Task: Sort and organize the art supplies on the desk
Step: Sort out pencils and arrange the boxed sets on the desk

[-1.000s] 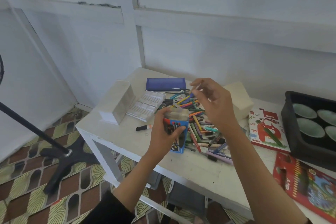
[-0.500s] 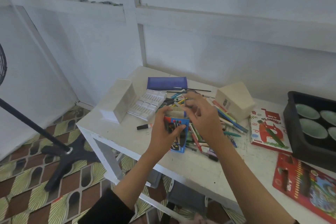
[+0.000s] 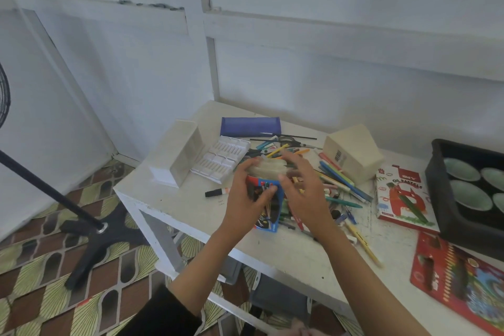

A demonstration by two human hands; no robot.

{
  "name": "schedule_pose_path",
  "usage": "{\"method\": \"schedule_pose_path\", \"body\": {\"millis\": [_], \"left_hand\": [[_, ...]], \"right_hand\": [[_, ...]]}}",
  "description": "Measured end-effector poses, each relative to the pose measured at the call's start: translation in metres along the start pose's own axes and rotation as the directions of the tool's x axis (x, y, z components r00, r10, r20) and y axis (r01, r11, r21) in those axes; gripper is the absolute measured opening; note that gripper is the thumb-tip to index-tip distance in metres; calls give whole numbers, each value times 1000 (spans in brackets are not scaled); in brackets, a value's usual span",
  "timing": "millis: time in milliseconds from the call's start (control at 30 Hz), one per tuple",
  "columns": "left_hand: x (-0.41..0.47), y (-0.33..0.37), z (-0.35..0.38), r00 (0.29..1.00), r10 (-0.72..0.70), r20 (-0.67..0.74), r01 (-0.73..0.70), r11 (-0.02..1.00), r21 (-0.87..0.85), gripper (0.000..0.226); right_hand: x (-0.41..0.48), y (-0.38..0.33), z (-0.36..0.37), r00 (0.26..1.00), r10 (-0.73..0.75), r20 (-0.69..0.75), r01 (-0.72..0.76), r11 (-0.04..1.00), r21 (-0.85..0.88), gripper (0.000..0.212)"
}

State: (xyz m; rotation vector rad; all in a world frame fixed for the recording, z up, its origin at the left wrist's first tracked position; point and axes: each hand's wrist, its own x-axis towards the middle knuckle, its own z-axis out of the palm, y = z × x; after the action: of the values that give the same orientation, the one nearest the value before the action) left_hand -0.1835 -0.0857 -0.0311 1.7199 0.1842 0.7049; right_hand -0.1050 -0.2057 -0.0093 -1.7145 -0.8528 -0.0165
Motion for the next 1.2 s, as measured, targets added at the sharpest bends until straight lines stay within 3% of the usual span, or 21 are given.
{"method": "schedule_pose_path", "body": {"millis": [100,200,367,767,1033,1200], "left_hand": [[2,-1,-3,997,-47,-59,43,997,-69,53],[6,3,-4,996,-82,-38,79,994,-74,41],[10,15,6,994,-97,43,102,986,-129,22],[16,9,10,985,-165,58,172,976,-137,37],[16,6,10,988,-153,37,156,983,-101,33],[15,6,10,991,-133,22,134,987,-94,28]], "right_hand": [[7,-4,1,968,238,79,-246,963,113,34],[12,-11,0,983,180,36,-183,979,88,22],[12,-13,0,998,43,51,-45,998,46,25],[14,-12,5,989,147,15,-148,987,70,19],[23,-21,4,969,245,26,-247,967,58,16],[28,-28,1,963,264,58,-257,961,-101,10]]}}
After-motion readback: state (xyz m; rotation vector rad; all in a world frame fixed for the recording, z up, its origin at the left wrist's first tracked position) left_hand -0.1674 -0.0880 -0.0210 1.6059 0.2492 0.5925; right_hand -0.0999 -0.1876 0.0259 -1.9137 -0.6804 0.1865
